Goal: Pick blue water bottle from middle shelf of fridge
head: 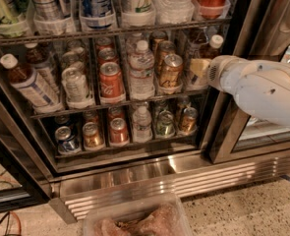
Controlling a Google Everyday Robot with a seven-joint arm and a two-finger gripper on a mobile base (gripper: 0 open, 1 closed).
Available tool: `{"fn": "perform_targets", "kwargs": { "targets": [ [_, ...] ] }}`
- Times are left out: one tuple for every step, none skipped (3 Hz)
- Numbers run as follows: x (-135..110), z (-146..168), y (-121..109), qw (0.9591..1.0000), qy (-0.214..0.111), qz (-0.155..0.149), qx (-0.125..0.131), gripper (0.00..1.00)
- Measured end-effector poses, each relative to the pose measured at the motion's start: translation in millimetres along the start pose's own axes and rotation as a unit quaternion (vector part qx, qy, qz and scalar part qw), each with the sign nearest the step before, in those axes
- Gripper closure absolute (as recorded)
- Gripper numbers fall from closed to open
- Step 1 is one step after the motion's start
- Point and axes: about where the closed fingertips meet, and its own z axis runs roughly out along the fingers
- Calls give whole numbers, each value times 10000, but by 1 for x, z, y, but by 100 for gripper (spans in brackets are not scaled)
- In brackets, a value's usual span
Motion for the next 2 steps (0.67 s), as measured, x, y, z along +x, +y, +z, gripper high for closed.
{"fn": "perform_targets", "kwargs": {
  "targets": [
    [-2,-4,7,10000,-14,-9,-50,100],
    [-3,-8,10,10000,-39,-28,-75,100]
  ]
}}
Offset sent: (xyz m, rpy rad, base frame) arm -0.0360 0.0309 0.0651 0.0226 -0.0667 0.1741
